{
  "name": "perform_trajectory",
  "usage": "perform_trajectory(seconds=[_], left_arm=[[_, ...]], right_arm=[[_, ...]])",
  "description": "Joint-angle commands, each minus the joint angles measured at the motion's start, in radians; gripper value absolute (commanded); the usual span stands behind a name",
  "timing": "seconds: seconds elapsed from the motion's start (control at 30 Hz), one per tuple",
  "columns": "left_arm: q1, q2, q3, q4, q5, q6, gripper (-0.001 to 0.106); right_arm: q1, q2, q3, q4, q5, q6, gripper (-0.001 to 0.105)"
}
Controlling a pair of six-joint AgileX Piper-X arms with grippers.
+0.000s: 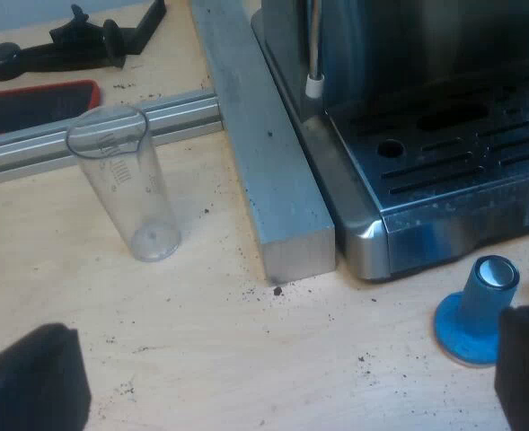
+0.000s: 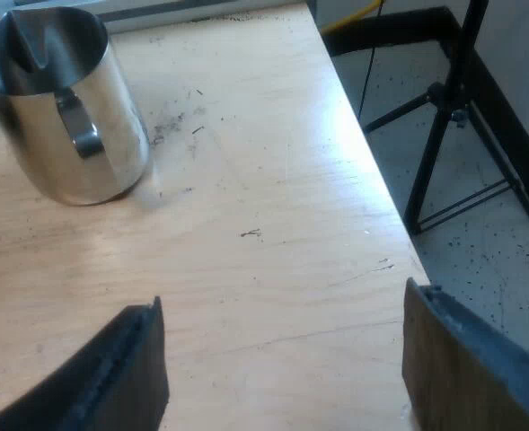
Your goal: Put the handle in the coffee machine
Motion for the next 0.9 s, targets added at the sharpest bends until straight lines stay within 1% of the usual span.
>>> perform_trajectory(seconds=[0.03,0.1,0.13,0.2,0.27,0.33,0.4,0.43,0.5,0.57,0.63,0.67,0.73,0.77,0.83,0.9], left_arm=[[-0.005,-0.137,-0.004,-0.019,-0.003,-0.004,0.093],[-0.017,-0.127,-0.004,-0.029,-0.003,0.031,0.093],[-0.02,-0.117,-0.007,-0.027,0.0,0.036,0.093],[-0.025,-0.096,-0.016,-0.019,0.009,0.036,0.091],[-0.026,-0.064,-0.032,-0.008,0.045,0.036,0.086],[-0.026,-0.015,-0.054,-0.002,0.089,0.036,0.076],[-0.033,0.024,-0.069,-0.002,0.124,0.037,0.069],[-0.04,0.049,-0.078,-0.002,0.149,0.037,0.068],[-0.052,0.08,-0.087,-0.002,0.18,0.039,0.069],[-0.067,0.113,-0.089,-0.002,0.199,0.042,0.073],[-0.091,0.156,-0.089,-0.002,0.218,0.075,0.08],[-0.099,0.167,-0.089,-0.002,0.222,0.089,0.082],[-0.123,0.219,-0.089,-0.002,0.232,0.139,0.082],[-0.128,0.228,-0.089,-0.002,0.238,0.148,0.082],[-0.15,0.275,-0.089,-0.002,0.283,0.184,0.082],[-0.169,0.315,-0.089,-0.002,0.329,0.194,0.082]], right_arm=[[0.0,-0.045,-0.005,-0.007,0.002,-0.002,0.059],[0.0,-0.045,-0.005,-0.007,-0.006,-0.01,0.059],[0.0,-0.041,-0.009,-0.007,-0.034,-0.023,0.059],[0.0,-0.031,-0.015,-0.007,-0.056,-0.041,0.059],[0.0,-0.015,-0.027,-0.007,-0.077,-0.051,0.059],[0.0,0.02,-0.052,-0.005,-0.113,-0.062,0.059],[0.0,0.053,-0.077,0.008,-0.15,-0.064,0.059],[0.0,0.084,-0.097,0.025,-0.17,-0.075,0.059],[0.0,0.136,-0.129,0.054,-0.175,-0.107,0.059],[0.0,0.189,-0.162,0.095,-0.178,-0.121,0.059],[0.0,0.276,-0.207,0.158,-0.219,-0.124,0.059],[0.0,0.29,-0.216,0.174,-0.238,-0.124,0.059],[0.0,0.377,-0.264,0.226,-0.321,-0.124,0.059],[0.0,0.397,-0.276,0.234,-0.336,-0.122,0.059],[0.0,0.456,-0.312,0.264,-0.388,-0.122,0.059],[0.0,0.515,-0.351,0.279,-0.425,-0.122,0.059]])
